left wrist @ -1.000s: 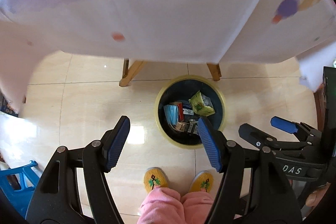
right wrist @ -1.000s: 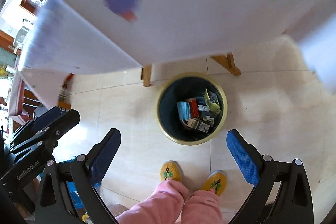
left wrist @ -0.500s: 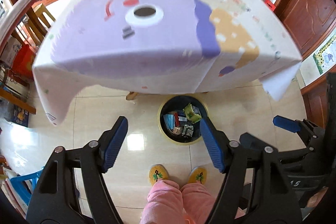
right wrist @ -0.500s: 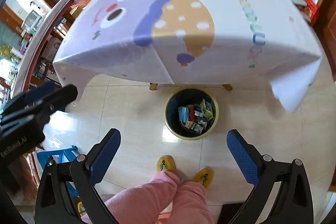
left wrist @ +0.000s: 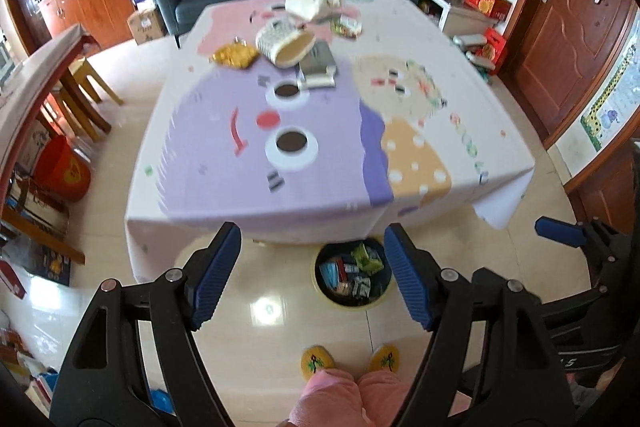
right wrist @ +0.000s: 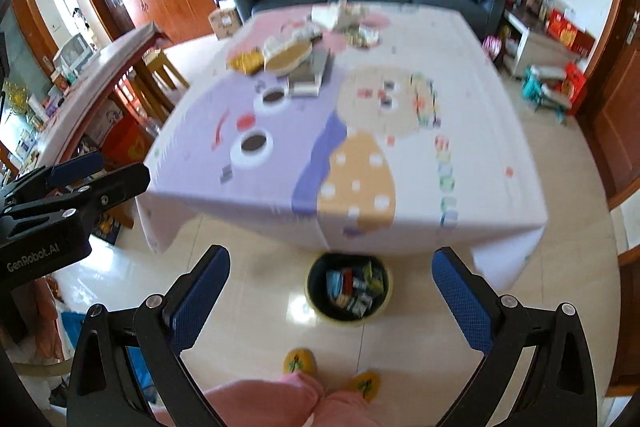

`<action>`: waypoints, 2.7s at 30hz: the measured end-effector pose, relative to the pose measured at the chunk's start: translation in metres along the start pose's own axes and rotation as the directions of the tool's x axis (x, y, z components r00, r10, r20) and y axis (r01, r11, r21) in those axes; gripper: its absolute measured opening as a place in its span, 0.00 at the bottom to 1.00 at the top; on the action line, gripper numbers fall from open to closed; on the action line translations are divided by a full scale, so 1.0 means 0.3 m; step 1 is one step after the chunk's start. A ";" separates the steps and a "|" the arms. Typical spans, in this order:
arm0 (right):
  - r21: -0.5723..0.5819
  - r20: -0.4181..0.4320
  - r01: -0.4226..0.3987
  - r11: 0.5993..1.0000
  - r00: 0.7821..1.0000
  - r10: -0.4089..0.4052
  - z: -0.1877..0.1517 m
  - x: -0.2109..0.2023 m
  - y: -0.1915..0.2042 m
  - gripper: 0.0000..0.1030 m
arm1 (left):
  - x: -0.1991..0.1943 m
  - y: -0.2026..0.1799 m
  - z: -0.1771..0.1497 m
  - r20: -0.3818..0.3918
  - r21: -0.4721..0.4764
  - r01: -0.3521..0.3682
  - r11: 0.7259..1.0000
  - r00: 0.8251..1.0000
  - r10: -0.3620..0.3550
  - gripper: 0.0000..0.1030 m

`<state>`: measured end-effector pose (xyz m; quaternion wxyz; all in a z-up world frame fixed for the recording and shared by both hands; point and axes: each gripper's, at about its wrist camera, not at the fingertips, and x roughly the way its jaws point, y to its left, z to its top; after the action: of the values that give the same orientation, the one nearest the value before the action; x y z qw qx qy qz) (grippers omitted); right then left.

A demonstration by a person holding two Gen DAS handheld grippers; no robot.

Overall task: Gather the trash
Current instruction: 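Raise both open tools back above the table, then grasp the silver EARPLUGS box with the right tool while the left tool grasps the gray plaid cup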

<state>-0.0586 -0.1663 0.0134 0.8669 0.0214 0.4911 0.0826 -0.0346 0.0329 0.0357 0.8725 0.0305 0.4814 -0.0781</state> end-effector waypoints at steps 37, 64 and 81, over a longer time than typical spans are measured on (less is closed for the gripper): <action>-0.157 0.015 -0.161 0.974 0.986 0.165 0.681 0.320 -0.111 0.99 | 0.051 0.029 0.577 0.053 -0.282 -0.118 0.952 0.989 0.138 0.86; -0.063 -0.132 0.041 0.997 0.990 -0.049 0.854 1.171 0.155 0.88 | 0.767 0.490 0.800 -0.198 -0.149 0.101 0.984 0.972 -0.130 0.86; -0.063 -0.137 0.092 0.994 0.986 -0.100 0.886 1.232 0.084 0.62 | 0.962 0.397 1.006 -0.238 -0.250 0.164 0.954 0.945 -0.225 0.87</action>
<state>0.3519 -0.0691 -0.1598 0.8336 -0.0326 0.5486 0.0560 0.3885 0.0808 -0.0494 0.7862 -0.1071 0.5996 -0.1042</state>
